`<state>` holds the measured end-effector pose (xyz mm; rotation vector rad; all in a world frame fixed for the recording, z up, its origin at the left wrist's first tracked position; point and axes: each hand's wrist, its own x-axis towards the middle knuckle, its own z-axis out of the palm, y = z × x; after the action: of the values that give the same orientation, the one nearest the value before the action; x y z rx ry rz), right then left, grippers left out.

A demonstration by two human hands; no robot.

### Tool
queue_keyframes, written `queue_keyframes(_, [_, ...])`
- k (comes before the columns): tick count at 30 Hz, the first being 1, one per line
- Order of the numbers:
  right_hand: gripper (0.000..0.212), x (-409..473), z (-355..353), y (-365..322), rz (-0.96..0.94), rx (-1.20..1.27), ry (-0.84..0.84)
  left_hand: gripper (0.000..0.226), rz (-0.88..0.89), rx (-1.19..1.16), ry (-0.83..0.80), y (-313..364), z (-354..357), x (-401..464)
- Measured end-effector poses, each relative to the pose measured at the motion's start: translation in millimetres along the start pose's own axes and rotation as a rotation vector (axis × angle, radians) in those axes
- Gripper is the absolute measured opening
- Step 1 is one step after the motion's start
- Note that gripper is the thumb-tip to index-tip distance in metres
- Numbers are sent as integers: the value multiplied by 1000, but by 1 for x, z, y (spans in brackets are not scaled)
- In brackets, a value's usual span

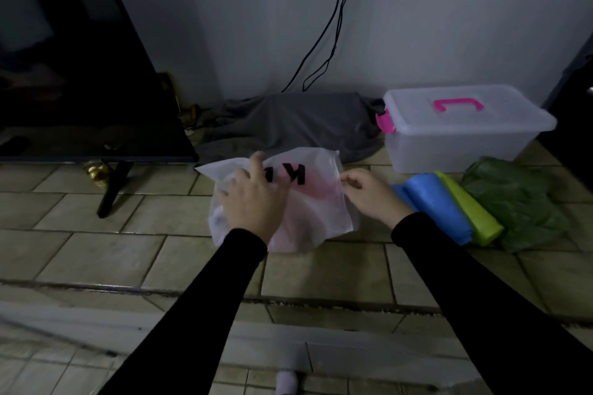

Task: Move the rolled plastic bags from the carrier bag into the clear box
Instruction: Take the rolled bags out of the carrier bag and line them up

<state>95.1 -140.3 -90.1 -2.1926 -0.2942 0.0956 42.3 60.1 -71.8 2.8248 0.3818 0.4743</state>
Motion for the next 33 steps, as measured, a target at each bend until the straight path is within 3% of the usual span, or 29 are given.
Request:
queue_keyframes(2, [29, 6, -2, -1, -28, -26, -84, 65, 9, 127, -111, 6, 11, -8])
queue_keyframes(4, [34, 10, -4, 0, 2, 3, -158, 61, 2, 189, -147, 8, 18, -11])
queue_keyframes(7, [51, 13, -4, 1, 44, -95, -246, 48, -59, 17, -155, 4, 20, -10])
queue_keyframes(11, [48, 14, -5, -4, 33, -298, -220, 44, -41, 8, -160, 4, 22, -11])
queue_keyframes(17, [34, -12, -19, -16, 2, -197, 37, 71, -9, 128, -131, 0, 34, -11])
queue_keyframes(20, [40, -37, -26, -14, 41, -175, 184, 50, -63, 56, -141, 3, 32, -10])
queue_keyframes(23, [45, -69, -21, -5, 35, -89, 309, 48, -56, 36, -136, 5, 27, -13])
queue_keyframes(26, [55, -94, -5, 7, 99, -277, 271, 47, -62, 6, -142, 5, 27, -13])
queue_keyframes(29, [50, -105, 4, 13, 190, -438, 311, 46, -28, 63, -159, 0, 32, -10])
queue_keyframes(33, [46, -104, 10, 16, 177, -538, 340, 45, -18, 43, -154, -3, 33, -10])
